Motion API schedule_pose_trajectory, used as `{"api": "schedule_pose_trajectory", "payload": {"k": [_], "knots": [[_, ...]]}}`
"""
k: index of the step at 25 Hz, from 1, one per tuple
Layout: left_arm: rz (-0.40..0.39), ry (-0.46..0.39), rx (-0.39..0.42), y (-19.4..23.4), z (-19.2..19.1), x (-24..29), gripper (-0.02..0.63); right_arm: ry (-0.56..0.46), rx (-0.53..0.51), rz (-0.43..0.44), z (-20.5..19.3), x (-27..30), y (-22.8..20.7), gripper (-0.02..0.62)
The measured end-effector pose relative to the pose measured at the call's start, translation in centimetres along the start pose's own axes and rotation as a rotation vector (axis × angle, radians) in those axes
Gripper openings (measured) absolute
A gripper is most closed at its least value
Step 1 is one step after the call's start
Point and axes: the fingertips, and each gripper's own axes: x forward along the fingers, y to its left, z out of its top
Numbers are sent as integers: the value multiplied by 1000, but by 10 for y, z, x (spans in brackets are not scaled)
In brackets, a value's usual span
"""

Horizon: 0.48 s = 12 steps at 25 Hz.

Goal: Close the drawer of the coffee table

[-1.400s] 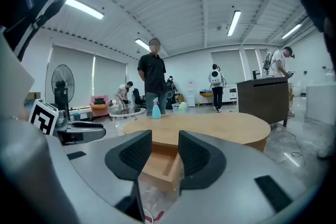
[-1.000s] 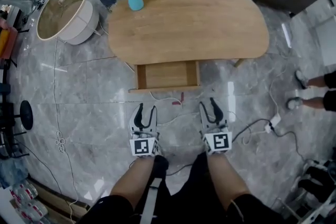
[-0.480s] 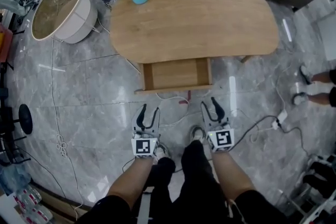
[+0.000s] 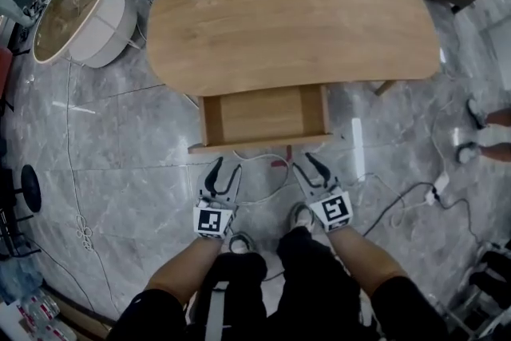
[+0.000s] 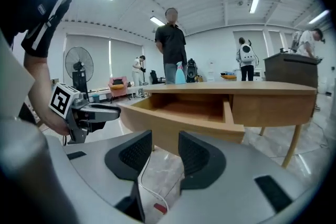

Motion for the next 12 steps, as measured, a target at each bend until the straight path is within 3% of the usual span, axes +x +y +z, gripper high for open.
{"api": "schedule_pose_trajectory", "payload": {"k": [7,12], "knots": [[-34,-68,10,5,-9,18,196,-39,36,32,-18,23,-12,156],[-21,-54,15,10,-16,18,143,-89,61,30,-13,30,-22,149]]}}
